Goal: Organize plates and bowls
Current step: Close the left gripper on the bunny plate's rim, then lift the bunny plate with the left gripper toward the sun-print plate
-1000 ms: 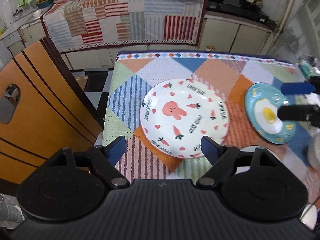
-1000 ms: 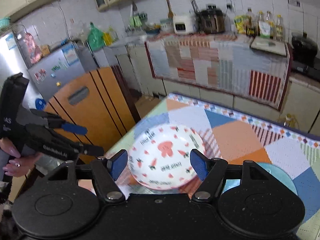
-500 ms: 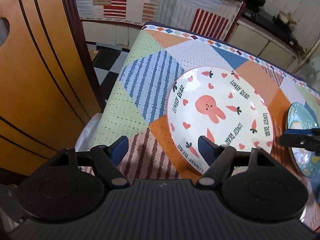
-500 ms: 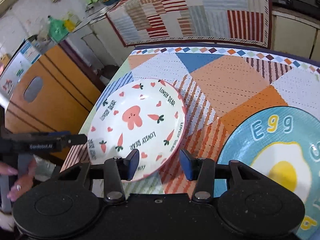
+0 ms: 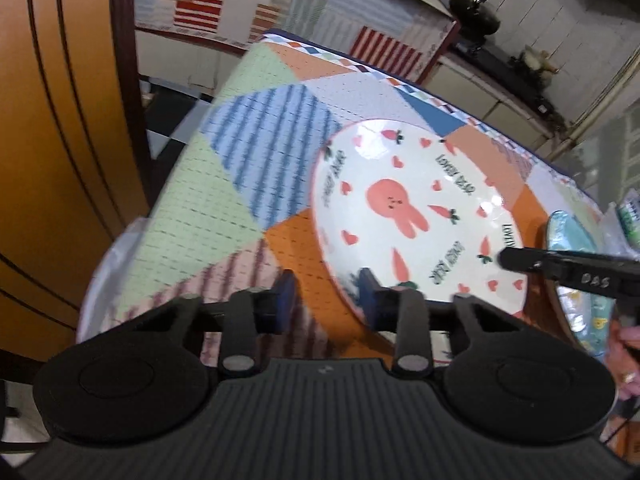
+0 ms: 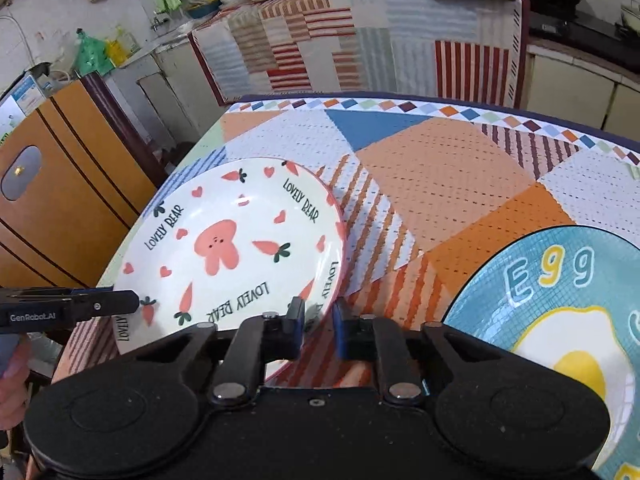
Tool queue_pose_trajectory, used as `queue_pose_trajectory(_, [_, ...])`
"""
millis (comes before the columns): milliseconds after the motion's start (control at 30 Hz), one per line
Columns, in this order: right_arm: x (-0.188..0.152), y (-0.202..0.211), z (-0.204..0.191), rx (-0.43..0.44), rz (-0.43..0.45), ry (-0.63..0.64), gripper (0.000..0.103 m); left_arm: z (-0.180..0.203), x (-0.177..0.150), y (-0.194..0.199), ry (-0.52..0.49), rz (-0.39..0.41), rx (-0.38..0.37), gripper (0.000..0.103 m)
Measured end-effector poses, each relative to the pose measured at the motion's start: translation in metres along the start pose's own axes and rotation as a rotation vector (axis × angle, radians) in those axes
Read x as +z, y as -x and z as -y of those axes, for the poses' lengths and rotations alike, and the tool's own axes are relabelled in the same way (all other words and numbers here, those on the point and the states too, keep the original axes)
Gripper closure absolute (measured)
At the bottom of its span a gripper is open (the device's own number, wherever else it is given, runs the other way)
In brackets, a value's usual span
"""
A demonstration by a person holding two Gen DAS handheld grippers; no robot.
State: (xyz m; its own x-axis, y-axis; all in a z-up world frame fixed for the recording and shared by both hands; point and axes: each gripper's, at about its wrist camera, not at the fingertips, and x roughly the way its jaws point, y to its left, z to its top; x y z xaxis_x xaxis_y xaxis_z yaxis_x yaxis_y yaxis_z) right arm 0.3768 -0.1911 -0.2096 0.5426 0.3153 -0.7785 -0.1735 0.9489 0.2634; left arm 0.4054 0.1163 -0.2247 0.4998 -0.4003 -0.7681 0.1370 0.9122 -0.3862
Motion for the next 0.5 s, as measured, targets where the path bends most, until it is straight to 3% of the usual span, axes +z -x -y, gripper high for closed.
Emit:
queue_pose_trajectory(67, [-0.004,-0.001,0.002,0.014,0.025,-0.004,0.085,-0.004,-0.007,-0.003,0.079,0.014,-0.032,0.080])
queue_pose_trajectory(233, [-0.007,-0.006,0.004,0.038,0.032,-0.035,0.084,0.004,-0.012,-0.009,0.078,0.042,-0.044,0.089])
queue_pose_trajectory(367, [-0.005,-0.017,0.012,0.089,0.017,-0.078,0.083,0.005,-0.017,-0.007,0.102,0.069,-0.039,0.090])
queue_pose_trajectory(500, [-0.005,-0.021,0.011,0.086,0.036,-0.102,0.081,0.005,-0.018,-0.006,0.115,0.055,-0.048,0.090])
